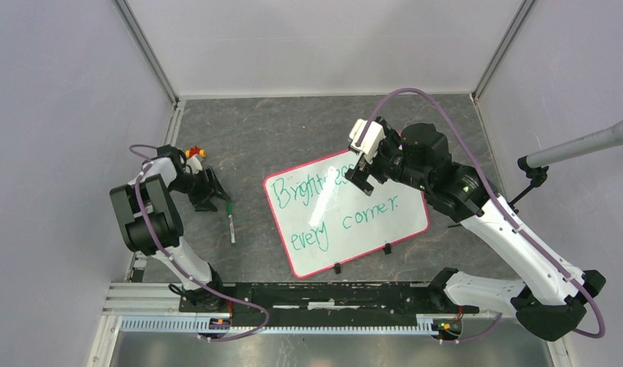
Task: Write a sentence on the whiteboard
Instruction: Place the whiteboard marker at the center of the board, then reset both arms
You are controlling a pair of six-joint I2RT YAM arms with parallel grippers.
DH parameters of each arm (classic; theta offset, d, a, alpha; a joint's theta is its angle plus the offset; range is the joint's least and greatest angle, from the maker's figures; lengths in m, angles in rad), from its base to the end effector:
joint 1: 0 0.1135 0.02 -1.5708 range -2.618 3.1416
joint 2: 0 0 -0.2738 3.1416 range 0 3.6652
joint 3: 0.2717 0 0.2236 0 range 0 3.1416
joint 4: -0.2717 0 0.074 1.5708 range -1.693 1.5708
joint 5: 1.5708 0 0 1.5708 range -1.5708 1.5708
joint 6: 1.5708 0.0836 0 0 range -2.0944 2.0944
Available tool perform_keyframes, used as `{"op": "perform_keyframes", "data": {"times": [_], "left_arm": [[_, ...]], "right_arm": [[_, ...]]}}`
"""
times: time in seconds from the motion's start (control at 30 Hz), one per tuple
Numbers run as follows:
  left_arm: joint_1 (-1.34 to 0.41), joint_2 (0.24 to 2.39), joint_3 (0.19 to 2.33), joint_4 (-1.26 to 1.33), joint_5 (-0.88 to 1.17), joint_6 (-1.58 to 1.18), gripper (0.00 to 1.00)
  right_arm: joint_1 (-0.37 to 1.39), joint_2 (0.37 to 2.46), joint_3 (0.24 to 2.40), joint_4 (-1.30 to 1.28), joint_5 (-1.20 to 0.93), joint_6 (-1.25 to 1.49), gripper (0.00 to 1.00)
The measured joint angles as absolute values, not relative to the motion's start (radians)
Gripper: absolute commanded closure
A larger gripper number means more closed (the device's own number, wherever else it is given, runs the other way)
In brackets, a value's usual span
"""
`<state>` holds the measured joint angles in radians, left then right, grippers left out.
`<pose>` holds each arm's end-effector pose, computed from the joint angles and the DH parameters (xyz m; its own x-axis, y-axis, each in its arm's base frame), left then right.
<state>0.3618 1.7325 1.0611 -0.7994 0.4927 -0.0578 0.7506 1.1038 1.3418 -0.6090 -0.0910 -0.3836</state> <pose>0.2804 0.0638 0.1498 -0.9136 -0.4002 -0.0725 -0.3210 0.8190 -0.4756 0.1692 0.1682 0.4101 0.0315 -0.4802 -0.8766 -0.7865 0.5292 -0.3182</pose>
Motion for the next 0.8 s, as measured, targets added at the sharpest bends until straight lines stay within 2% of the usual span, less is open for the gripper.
{"op": "perform_keyframes", "data": {"times": [0.03,0.07,0.3,0.5,0.63,0.8], "left_arm": [[0.360,1.701,1.068,-0.802,0.488,-0.043,0.01],[0.357,1.665,1.079,-0.804,0.484,-0.026,0.00],[0.303,1.402,1.327,-0.868,0.473,0.053,0.00],[0.121,1.168,1.536,-0.892,0.421,0.152,0.00],[-0.003,1.023,1.565,-0.915,0.404,0.169,0.00],[-0.028,0.836,1.477,-0.910,0.393,0.180,0.00]], "right_arm": [[0.750,1.104,1.343,-0.609,-0.093,-0.387,0.02],[0.750,1.104,1.345,-0.613,-0.094,-0.388,0.02],[0.728,1.067,1.397,-0.618,-0.077,-0.383,0.02],[0.633,0.936,1.399,-0.597,-0.052,-0.355,0.02],[0.557,0.838,1.381,-0.580,-0.051,-0.336,0.02],[0.450,0.683,1.293,-0.563,-0.053,-0.309,0.02]]}}
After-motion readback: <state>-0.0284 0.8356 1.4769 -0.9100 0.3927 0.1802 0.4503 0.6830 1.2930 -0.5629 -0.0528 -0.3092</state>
